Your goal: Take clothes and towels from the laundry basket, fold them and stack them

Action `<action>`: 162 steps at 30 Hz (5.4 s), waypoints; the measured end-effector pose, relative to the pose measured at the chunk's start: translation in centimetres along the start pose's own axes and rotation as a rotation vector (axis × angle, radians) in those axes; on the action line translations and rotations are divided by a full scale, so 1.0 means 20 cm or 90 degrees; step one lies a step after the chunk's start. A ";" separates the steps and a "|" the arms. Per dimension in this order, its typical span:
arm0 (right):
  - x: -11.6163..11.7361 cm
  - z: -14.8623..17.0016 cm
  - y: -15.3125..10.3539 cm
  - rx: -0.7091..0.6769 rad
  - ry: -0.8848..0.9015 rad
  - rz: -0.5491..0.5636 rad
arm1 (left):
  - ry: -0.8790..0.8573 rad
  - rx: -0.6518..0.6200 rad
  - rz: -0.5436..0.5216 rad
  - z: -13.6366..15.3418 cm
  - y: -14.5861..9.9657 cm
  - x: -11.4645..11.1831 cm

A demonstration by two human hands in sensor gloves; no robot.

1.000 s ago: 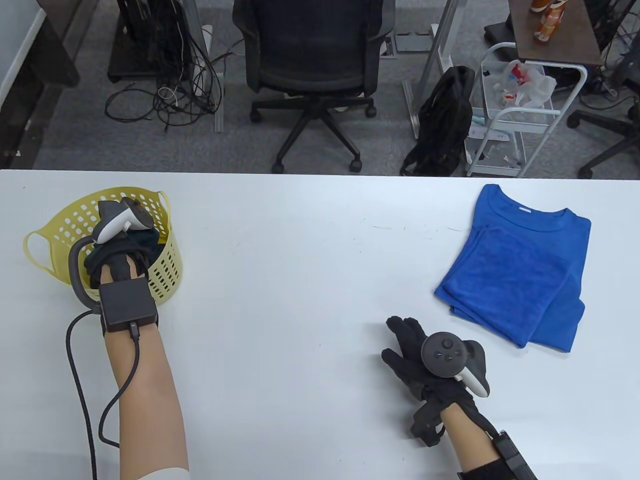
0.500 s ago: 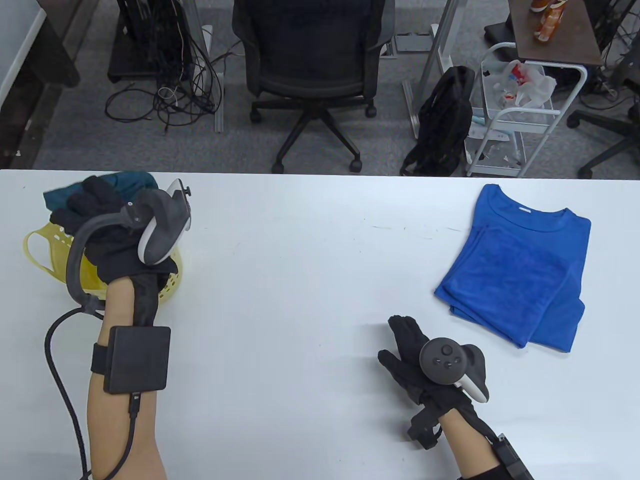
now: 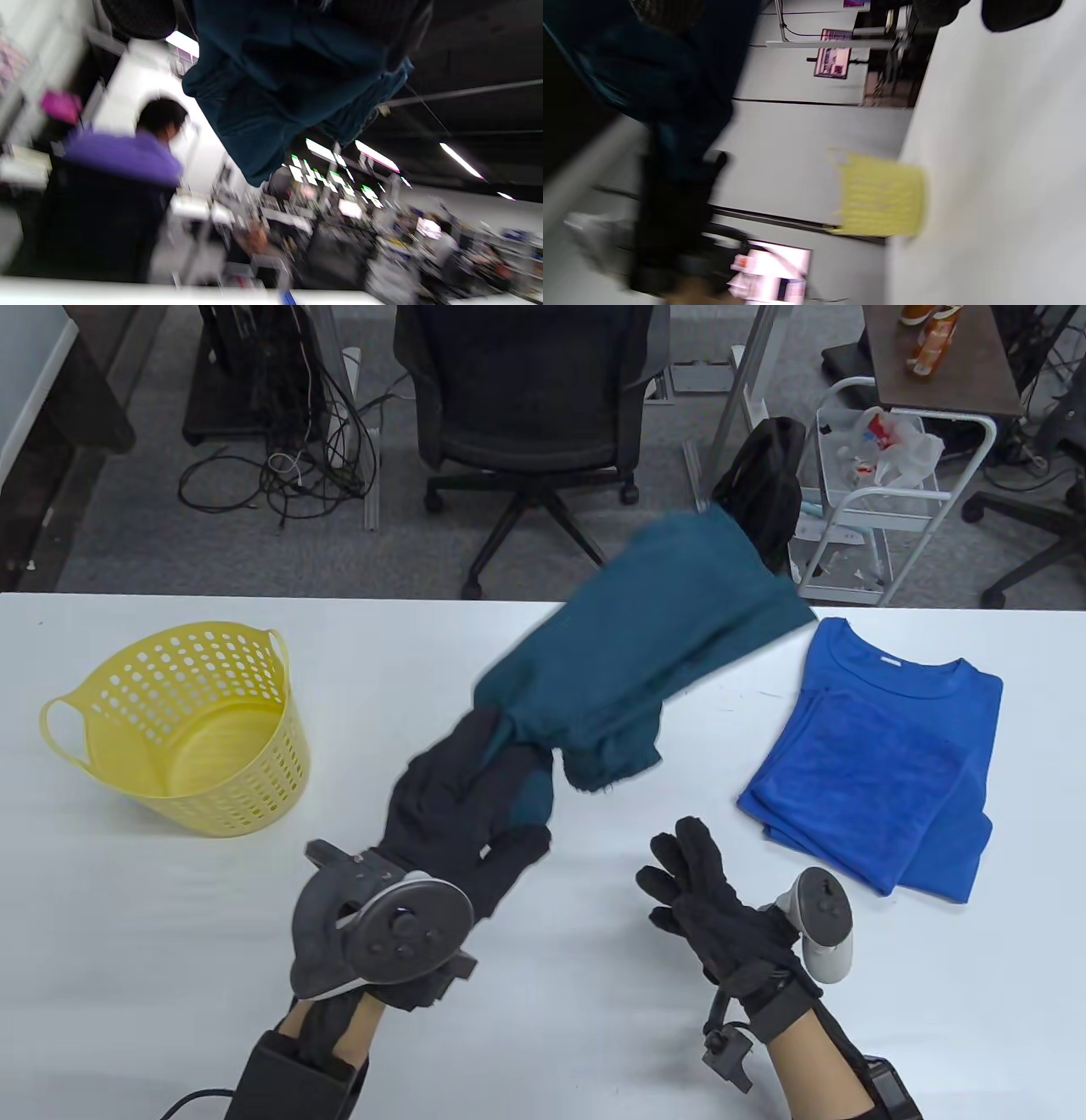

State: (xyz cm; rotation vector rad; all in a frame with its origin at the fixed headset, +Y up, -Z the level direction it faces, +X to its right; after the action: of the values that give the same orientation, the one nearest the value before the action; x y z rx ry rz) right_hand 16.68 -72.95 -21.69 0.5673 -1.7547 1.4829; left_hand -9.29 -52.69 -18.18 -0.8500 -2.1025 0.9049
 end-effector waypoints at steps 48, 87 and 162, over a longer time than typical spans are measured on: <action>0.10 -0.08 -0.02 0.123 -0.586 0.246 | -0.477 0.296 0.189 0.38 -0.39 -0.78; 0.10 0.03 0.00 0.219 -0.592 0.246 | -0.348 0.286 -0.177 0.52 -0.39 -0.30; -0.13 -0.28 -0.15 0.015 -0.353 0.230 | -0.105 0.098 0.196 0.41 -0.32 -0.39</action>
State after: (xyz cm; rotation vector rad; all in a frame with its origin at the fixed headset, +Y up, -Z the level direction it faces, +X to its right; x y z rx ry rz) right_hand 21.91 -68.62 -21.67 0.7551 -2.3677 1.6999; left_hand -13.33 -64.93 -20.07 -1.0654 -2.0378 1.3202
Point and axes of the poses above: the tracker on the back of each hand, its own z axis roughly to the little-finger side, its own y axis roughly from the wrist to the fingertips, x = y × z, the point moved 3 cm from there along y, roughly from the wrist to the fingertips, and after that the axes turned 13 degrees about -z, right-handed, at the moved point
